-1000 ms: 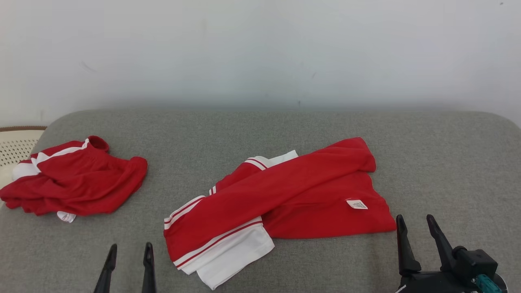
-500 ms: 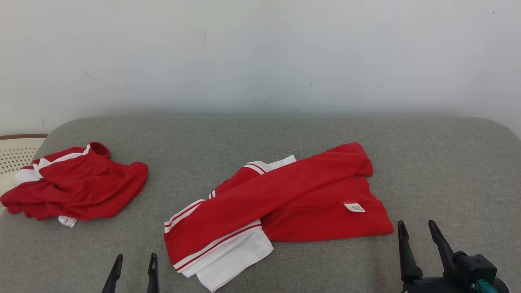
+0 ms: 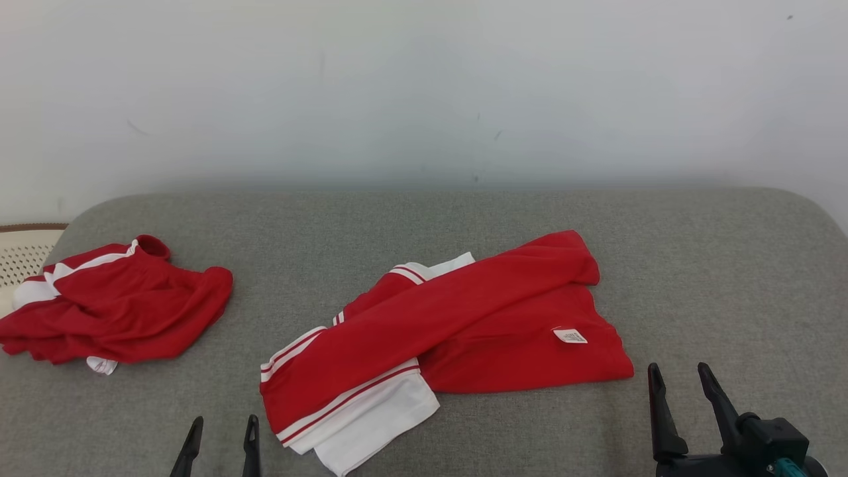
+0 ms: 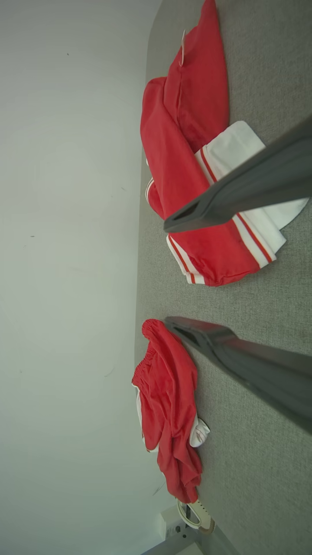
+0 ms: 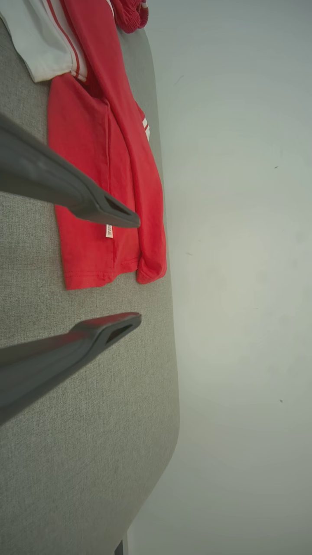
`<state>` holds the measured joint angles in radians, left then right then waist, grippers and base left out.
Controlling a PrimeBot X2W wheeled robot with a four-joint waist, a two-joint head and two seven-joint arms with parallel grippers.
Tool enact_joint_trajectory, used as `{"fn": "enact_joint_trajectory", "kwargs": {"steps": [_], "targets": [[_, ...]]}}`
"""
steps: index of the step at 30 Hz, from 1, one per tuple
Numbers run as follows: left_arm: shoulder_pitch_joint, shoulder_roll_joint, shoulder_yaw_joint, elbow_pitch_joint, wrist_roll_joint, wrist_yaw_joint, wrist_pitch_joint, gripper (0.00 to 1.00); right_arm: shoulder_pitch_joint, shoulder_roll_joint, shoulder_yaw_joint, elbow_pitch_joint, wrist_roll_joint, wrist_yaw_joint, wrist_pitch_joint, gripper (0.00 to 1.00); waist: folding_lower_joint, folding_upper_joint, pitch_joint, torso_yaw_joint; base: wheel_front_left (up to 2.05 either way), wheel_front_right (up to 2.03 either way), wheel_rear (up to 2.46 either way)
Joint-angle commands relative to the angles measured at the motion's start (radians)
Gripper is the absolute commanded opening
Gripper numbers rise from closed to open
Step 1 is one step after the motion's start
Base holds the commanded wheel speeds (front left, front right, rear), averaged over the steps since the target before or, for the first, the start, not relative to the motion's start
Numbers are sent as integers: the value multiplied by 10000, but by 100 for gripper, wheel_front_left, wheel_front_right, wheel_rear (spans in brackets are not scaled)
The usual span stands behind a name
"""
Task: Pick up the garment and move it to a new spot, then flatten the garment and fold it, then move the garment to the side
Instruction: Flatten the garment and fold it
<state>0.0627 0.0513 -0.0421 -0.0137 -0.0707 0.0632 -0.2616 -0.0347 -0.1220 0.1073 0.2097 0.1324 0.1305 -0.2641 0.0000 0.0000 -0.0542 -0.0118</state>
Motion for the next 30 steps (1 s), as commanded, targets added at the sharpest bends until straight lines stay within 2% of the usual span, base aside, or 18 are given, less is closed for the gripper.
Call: {"fn": "enact_joint_trajectory", "kwargs": {"steps": [1, 21, 30], "targets": [[115, 0, 3, 14, -14, 2, -40, 100, -1, 24, -20, 3, -37, 5, -16, 100, 0, 0, 4, 8, 0, 0, 0], [54, -7, 34, 138, -199, -122, -40, 100, -32, 84, -59, 69, -77, 5, -16, 100, 0, 0, 55, 21, 0, 0, 0], [-70, -7, -1083, 873, -895, -406, -40, 100, -726, -268, 50, 471, -13, 5, -15, 100, 0, 0, 250, 15, 0, 0, 0]]}}
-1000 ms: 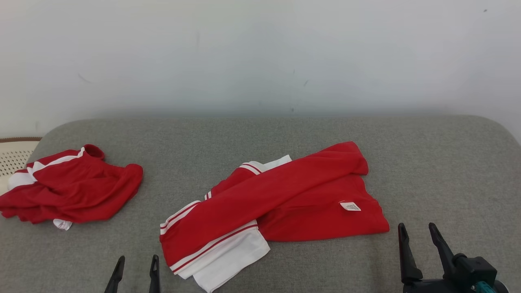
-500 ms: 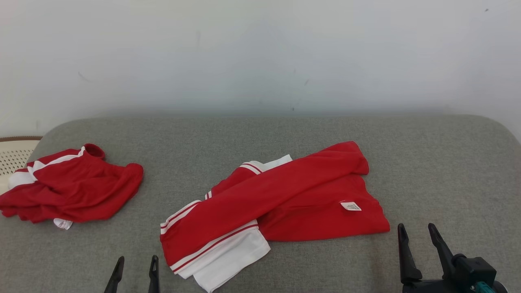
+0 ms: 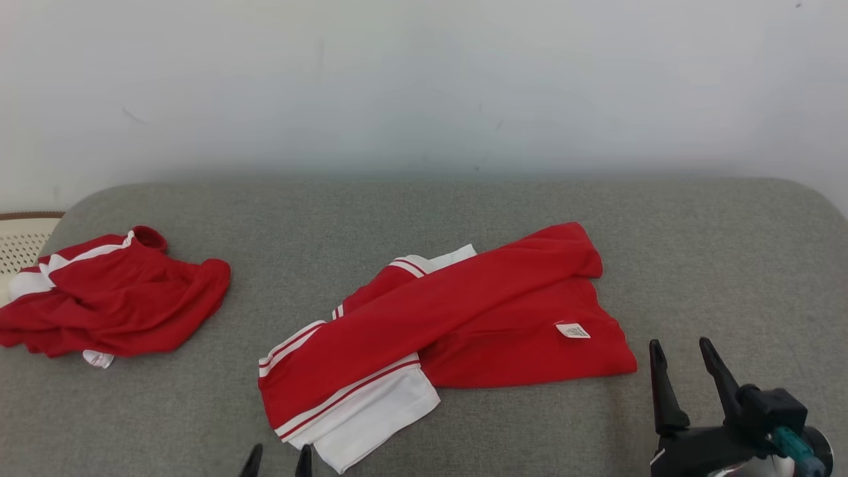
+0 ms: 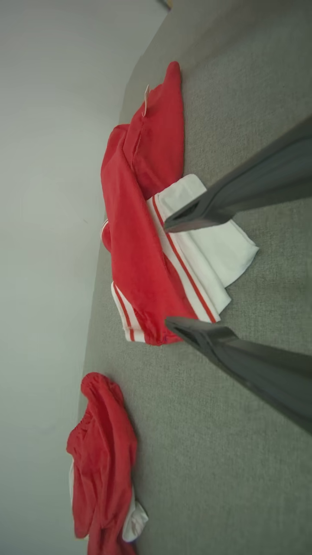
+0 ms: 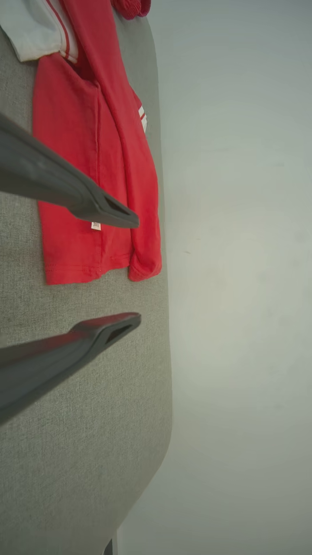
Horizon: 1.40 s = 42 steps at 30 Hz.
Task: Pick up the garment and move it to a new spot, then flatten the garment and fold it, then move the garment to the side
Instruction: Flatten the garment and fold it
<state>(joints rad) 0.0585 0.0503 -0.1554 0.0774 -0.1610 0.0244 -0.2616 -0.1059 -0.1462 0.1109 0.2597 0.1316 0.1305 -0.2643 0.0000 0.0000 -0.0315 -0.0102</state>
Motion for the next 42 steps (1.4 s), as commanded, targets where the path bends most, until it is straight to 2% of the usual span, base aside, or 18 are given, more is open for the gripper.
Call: {"fn": "enact_joint_trajectory", "kwargs": {"steps": [1, 8, 17, 26, 42], "targets": [[-98, 8, -70, 124, -315, -68, -40, 100, -143, -100, 41, 125, 3, 5, -5, 100, 0, 0, 63, 4, 0, 0, 0], [-683, 8, -1382, 1640, -1228, -274, -40, 100, -1433, -324, 217, 2075, 223, 5, 287, 100, 0, 0, 357, 53, 0, 0, 0], [-1486, 8, -2056, 2991, -1674, -353, -40, 100, -3284, -478, 856, 4531, 667, 5, 96, 100, 0, 0, 737, 75, 0, 0, 0], [-2159, 9, -2270, 3942, -1942, -338, -40, 100, -4232, -476, 1289, 5859, 918, 5, -14, 100, 0, 0, 949, 3, 0, 0, 0], [-2724, 9, -2442, 4303, -2043, -290, -35, 100, -5458, -538, 1720, 7570, 1447, 5, -11, 100, 0, 0, 1410, 79, 0, 0, 0]]}}
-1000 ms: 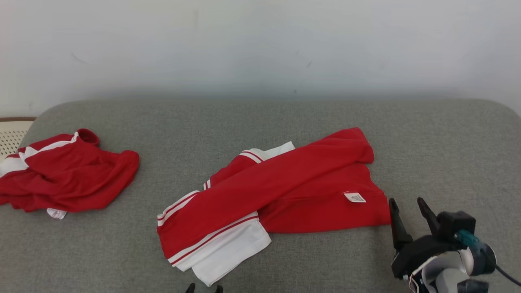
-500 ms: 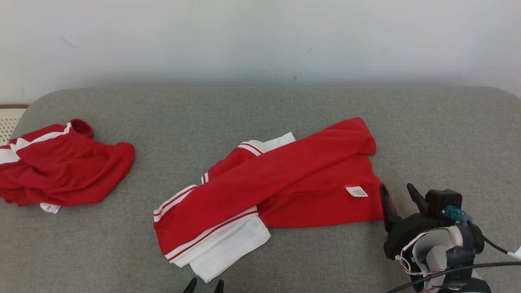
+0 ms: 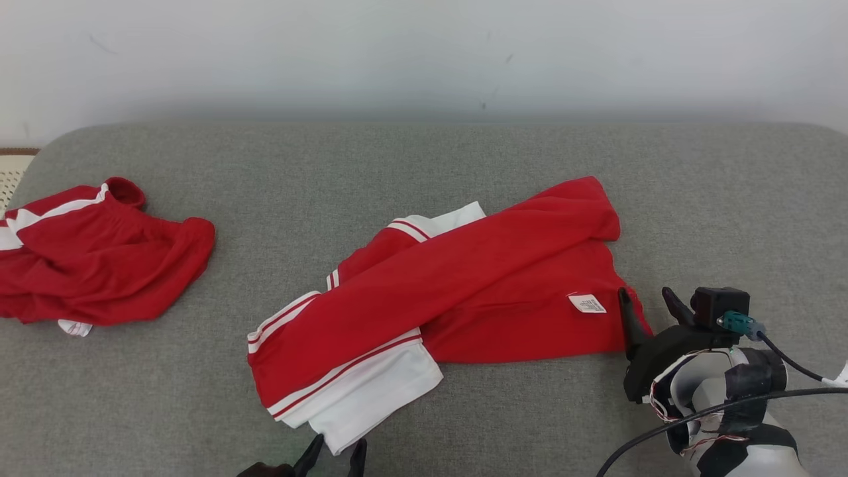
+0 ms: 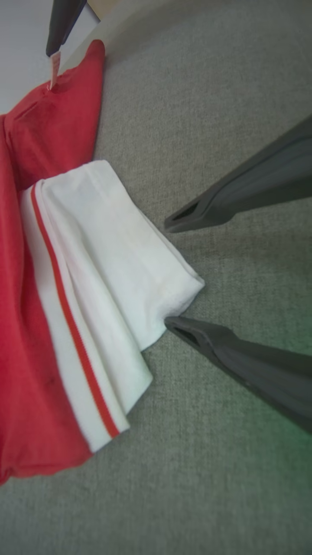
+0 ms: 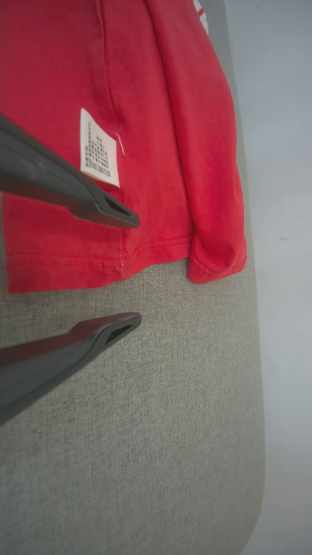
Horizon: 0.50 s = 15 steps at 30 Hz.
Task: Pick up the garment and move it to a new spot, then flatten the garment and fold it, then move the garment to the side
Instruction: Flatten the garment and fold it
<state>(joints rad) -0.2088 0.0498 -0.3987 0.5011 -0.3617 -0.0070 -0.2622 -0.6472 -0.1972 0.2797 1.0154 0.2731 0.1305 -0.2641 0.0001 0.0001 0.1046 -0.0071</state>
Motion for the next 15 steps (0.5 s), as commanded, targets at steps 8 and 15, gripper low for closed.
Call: {"fn": "enact_joint_trajectory", "kwargs": {"steps": [8, 15], "targets": [[-159, 19, -85, 139, 27, -38, -14, 100, -519, -17, 307, 1096, 466, 5, -14, 100, -1, -1, 266, 281, 0, 0, 0], [-363, 25, -175, 131, 79, -51, -8, 100, -913, -143, 465, 1615, 709, 5, -13, 100, -1, -1, 513, 444, 0, 0, 0]]}}
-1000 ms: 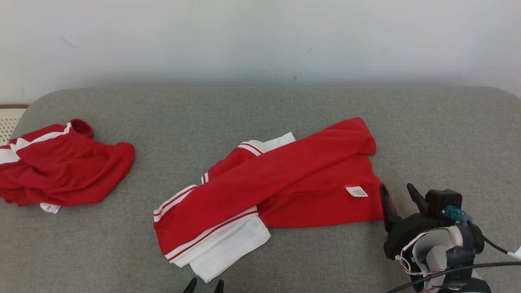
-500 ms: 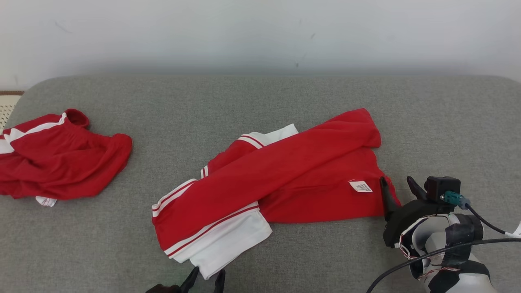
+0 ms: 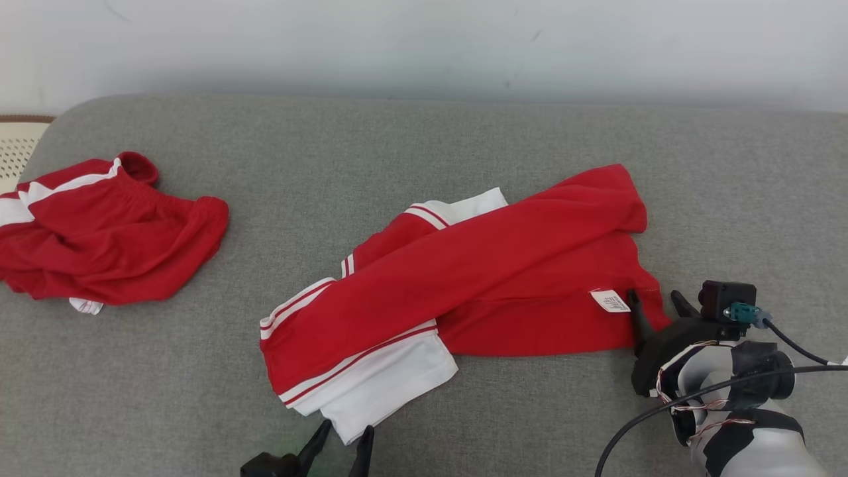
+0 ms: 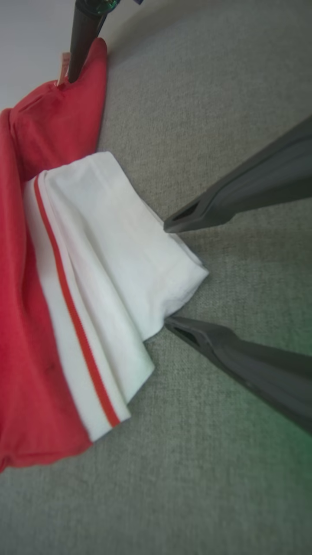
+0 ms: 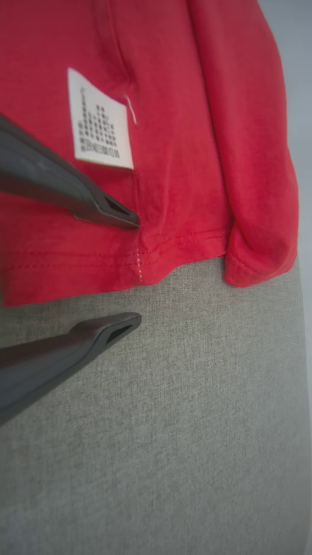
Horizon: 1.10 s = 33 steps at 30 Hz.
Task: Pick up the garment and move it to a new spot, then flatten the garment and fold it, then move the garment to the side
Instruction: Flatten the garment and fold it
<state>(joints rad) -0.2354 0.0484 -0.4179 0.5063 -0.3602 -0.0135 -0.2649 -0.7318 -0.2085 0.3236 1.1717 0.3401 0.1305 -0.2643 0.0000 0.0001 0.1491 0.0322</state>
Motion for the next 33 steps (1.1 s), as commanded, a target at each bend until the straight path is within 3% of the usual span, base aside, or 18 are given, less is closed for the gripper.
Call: {"fn": "enact_joint_trajectory", "kwargs": {"steps": [1, 3, 4, 5, 6, 7, 8, 20, 33], "targets": [[-124, 39, -12, 82, 72, 6, 19, 100, -128, -45, 40, 160, 58, 3, -11, 100, 0, -1, 101, 77, 0, 0, 0], [-148, 34, -105, 107, 79, -19, 19, 100, -254, -66, 55, 292, 135, 5, -13, 100, 0, -1, 179, 129, 0, 0, 0], [-185, 34, -149, 134, 77, -38, 22, 100, -302, -61, 64, 363, 146, 3, -11, 91, 0, -1, 211, 149, 0, 0, 0], [-224, 36, -213, 172, 63, -62, 31, 93, -356, -68, 70, 406, 166, 5, -11, 47, 0, -1, 258, 173, 0, 0, 0], [-260, 34, -255, 170, 52, -79, 33, 33, -415, -95, 68, 385, 172, 5, -11, 25, 0, -1, 296, 191, 0, 0, 0], [-286, 32, -289, 152, 37, -84, 31, 8, -441, -128, 54, 373, 173, 3, -11, 2, 0, -1, 336, 210, 0, 0, 0], [-283, 22, -333, 154, 39, -110, 31, 0, -453, -143, 41, 364, 165, 3, -11, 0, 0, -1, 361, 222, 0, 0, 0], [155, 26, -11, -466, 277, -52, 8, 0, 349, -346, -304, -1015, -78, 3, -13, 0, 0, -1, -54, 274, 0, 0, 0], [1271, 60, 1387, -2390, 1135, -120, 8, 0, 2284, -512, 102, -3697, 1064, 3, -12, 0, 0, -1, -852, 180, 0, 0, 0]]}}
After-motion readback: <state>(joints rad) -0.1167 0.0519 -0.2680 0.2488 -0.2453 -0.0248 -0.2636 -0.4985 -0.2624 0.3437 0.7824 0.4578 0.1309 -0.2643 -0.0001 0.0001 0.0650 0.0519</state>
